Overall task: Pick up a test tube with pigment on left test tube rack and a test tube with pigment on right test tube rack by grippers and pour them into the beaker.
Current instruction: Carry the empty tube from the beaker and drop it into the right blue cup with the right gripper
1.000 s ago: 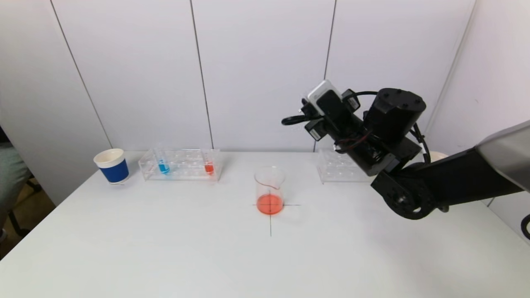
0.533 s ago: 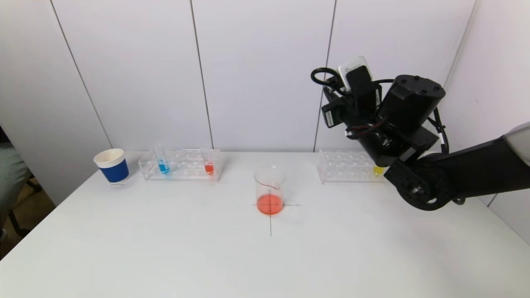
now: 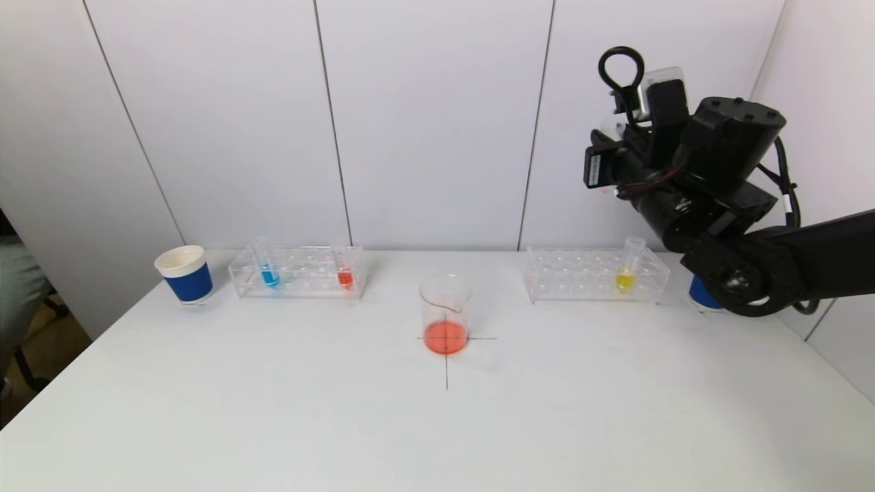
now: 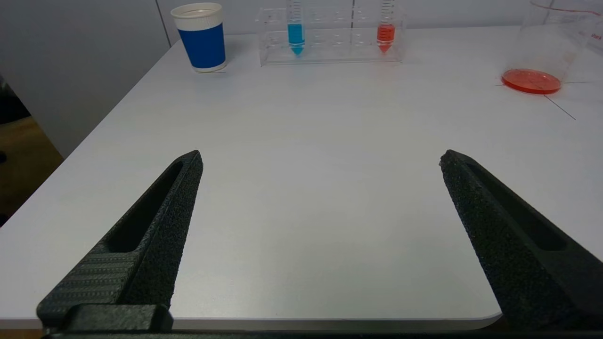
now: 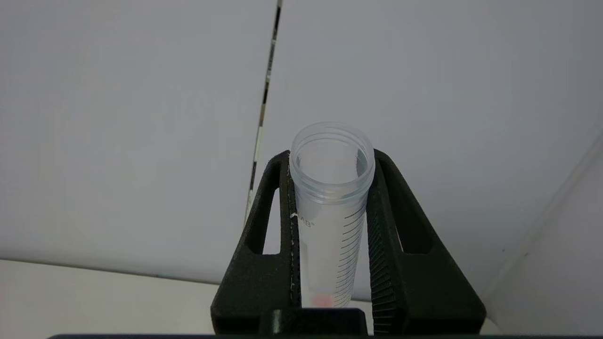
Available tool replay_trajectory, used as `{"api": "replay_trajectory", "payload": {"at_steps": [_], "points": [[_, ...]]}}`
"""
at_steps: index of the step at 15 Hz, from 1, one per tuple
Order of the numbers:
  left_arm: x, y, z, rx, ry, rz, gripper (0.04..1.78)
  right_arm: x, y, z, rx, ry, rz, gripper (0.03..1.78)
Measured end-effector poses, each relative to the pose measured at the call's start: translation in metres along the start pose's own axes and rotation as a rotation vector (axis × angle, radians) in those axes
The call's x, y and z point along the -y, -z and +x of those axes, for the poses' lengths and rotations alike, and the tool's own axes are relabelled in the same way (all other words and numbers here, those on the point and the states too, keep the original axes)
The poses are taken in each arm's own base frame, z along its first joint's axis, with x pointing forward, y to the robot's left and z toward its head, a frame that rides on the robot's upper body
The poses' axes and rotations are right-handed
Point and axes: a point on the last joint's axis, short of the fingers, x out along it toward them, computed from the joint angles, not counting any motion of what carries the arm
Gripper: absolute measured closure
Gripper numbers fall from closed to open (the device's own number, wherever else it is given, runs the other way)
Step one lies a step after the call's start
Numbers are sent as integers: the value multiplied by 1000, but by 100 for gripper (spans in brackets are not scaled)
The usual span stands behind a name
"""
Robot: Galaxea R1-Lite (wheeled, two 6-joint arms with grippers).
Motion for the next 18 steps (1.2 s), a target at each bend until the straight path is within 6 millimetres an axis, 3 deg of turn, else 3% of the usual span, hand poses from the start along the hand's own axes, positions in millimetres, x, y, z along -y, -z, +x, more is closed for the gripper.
{"api": "replay_trajectory", "payload": {"at_steps": [9,18], "points": [[0,0,0,0,0,0,6,63,5,1,-89,134,101,135],[0,0,0,0,0,0,6,134,32,6,-176,263,160,135]]}}
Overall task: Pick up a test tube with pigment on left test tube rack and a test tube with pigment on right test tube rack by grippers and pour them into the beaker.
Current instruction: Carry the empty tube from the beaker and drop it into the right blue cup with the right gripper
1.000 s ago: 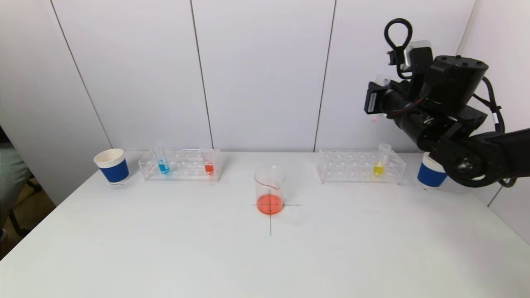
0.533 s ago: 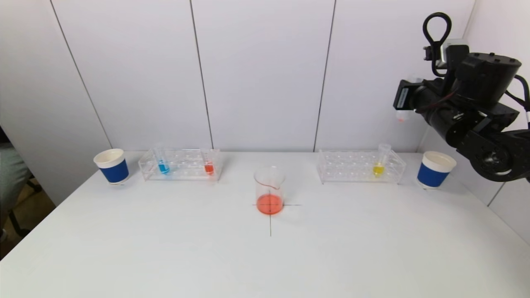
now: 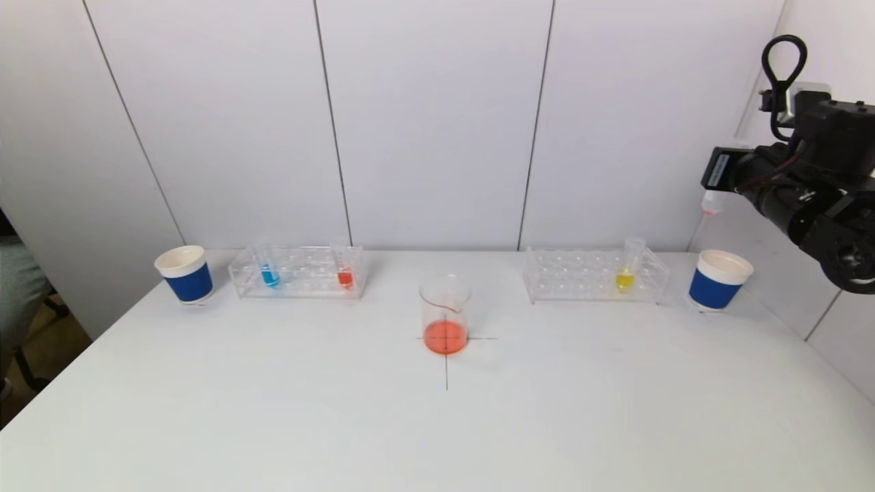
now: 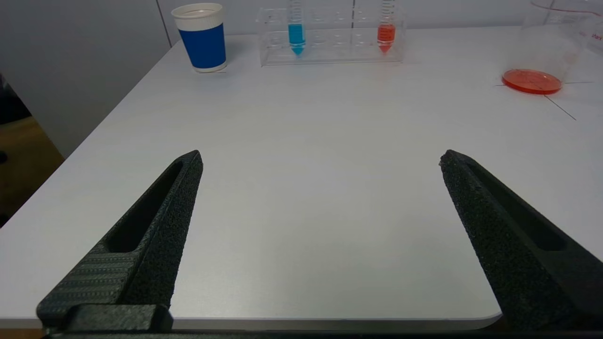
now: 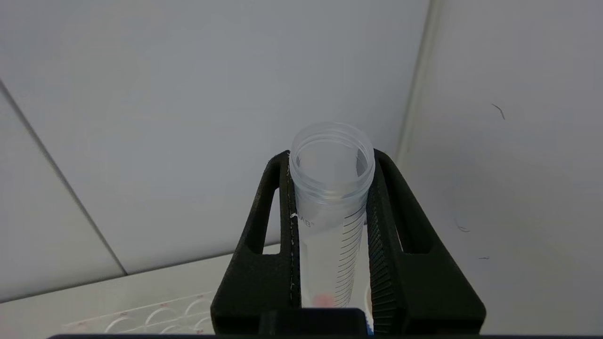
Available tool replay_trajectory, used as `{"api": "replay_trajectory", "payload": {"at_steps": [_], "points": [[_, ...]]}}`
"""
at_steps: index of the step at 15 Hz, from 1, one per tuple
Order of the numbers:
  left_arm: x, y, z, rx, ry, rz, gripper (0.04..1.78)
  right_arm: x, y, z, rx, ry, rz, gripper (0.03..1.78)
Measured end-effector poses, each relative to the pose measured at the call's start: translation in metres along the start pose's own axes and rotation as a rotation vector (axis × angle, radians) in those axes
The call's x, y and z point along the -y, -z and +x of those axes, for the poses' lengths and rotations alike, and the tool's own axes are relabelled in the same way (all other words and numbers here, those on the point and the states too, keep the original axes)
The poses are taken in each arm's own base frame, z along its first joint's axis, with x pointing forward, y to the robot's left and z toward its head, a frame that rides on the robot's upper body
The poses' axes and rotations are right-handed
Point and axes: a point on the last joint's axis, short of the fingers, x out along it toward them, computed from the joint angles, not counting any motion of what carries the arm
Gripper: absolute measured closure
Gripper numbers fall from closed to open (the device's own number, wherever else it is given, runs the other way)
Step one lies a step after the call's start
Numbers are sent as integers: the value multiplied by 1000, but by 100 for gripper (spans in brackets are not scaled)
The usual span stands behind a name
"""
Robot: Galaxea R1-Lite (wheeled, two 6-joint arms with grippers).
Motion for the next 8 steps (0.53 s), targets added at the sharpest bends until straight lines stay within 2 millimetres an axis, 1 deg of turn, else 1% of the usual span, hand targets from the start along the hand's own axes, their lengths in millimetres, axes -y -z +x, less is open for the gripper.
{"api": "replay_trajectory", "payload": {"at_steps": [4,8], "points": [[0,0,0,0,0,0,6,33,8,19,-14,67,7,135],[0,0,0,0,0,0,6,54,18,40,-42,105,11,135]]}}
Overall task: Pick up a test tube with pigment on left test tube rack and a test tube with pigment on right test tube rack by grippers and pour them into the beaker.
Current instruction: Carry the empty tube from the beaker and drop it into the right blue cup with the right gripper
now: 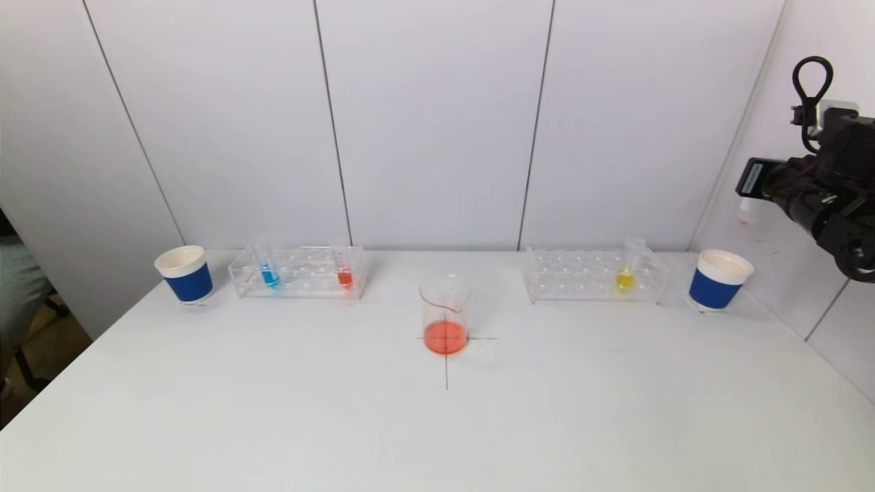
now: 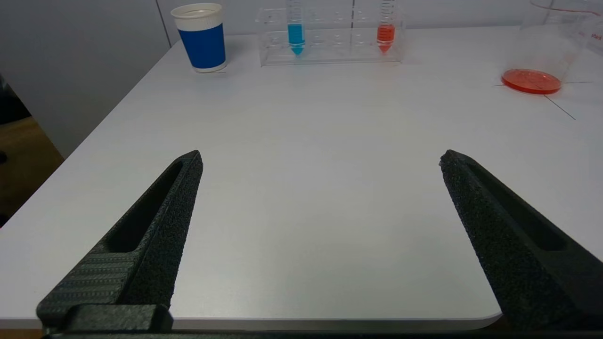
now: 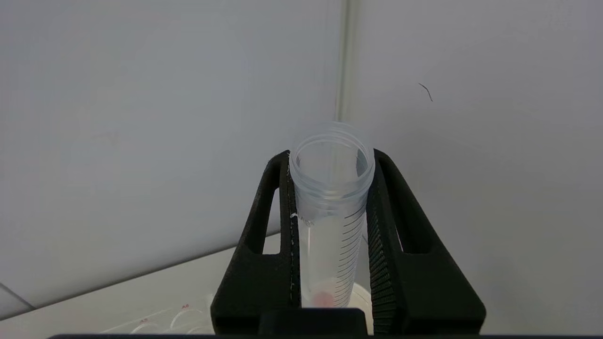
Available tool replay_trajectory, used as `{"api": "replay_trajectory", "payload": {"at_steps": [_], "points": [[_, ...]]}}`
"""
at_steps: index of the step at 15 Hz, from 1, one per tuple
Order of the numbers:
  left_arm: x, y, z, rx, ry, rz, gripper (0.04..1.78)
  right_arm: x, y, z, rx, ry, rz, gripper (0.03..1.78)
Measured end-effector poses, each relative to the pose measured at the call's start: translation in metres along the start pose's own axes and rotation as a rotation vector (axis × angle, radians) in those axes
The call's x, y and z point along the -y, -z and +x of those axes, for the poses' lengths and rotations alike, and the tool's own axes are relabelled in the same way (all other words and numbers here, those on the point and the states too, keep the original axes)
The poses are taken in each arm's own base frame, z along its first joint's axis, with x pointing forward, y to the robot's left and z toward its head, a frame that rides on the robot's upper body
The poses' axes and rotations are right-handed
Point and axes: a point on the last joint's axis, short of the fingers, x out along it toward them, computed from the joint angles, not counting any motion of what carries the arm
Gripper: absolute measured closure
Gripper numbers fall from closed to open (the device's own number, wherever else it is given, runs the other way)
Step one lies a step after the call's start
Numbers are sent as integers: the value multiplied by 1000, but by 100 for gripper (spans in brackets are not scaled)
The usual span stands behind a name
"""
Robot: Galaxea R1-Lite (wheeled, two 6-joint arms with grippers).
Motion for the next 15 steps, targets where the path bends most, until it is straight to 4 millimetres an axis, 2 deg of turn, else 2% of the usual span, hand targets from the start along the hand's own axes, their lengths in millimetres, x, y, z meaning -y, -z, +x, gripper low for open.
{"api": "replay_trajectory", "payload": {"at_steps": [7,15], "points": [[0,0,0,0,0,0,6,9,27,29,-36,36,13,135],[0,0,0,0,0,0,6,9,64,35,-80,39,23,135]]}}
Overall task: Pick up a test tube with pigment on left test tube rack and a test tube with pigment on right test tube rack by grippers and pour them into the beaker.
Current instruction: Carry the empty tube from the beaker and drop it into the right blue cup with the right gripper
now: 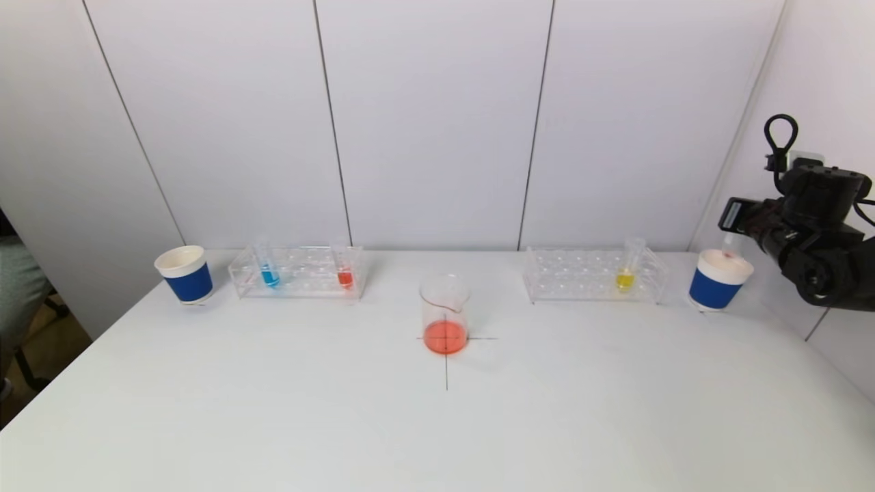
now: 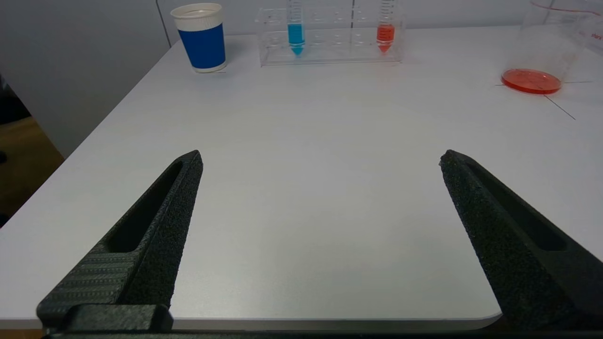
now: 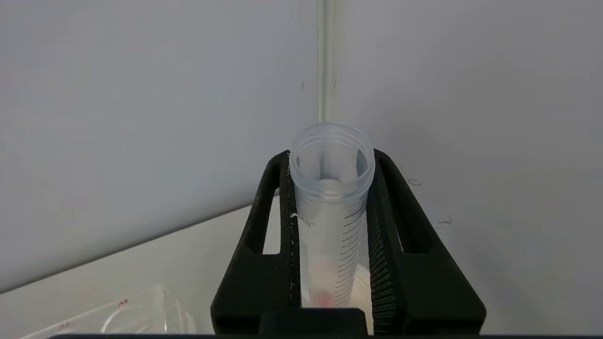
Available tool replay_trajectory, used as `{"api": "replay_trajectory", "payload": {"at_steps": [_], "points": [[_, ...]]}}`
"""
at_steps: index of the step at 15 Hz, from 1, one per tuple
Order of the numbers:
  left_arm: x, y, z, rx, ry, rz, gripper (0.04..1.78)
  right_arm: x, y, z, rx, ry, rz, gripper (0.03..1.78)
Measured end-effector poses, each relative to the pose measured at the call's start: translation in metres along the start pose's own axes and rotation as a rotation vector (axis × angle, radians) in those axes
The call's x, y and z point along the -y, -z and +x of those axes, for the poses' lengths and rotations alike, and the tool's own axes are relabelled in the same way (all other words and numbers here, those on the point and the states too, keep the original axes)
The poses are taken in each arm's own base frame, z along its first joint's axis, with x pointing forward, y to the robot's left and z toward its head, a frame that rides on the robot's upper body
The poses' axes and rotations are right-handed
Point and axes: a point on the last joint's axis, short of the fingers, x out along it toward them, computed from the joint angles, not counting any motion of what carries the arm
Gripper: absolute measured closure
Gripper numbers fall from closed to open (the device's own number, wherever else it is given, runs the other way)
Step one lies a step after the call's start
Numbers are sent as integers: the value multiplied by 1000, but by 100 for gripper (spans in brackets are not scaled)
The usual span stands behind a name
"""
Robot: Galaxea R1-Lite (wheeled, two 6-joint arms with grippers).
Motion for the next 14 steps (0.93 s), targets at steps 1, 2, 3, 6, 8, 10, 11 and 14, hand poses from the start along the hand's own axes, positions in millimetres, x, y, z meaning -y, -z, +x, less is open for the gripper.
{"api": "replay_trajectory", "payload": {"at_steps": [1,2,3,6,8,10,11,14], "points": [[0,0,0,0,0,0,6,1,5,0,-6,1,-1,135],[0,0,0,0,0,0,6,1,8,0,-12,2,-3,135],[0,0,0,0,0,0,6,1,12,0,-19,2,-4,135],[0,0,0,0,0,0,6,2,22,-2,-27,3,-6,135],[0,0,0,0,0,0,6,3,28,-3,-45,4,-10,135],[0,0,0,0,0,0,6,3,31,-4,-57,4,-9,135],[0,0,0,0,1,0,6,3,33,-4,-61,4,-7,135],[0,0,0,0,0,0,6,3,36,-4,-72,4,-9,135]]}}
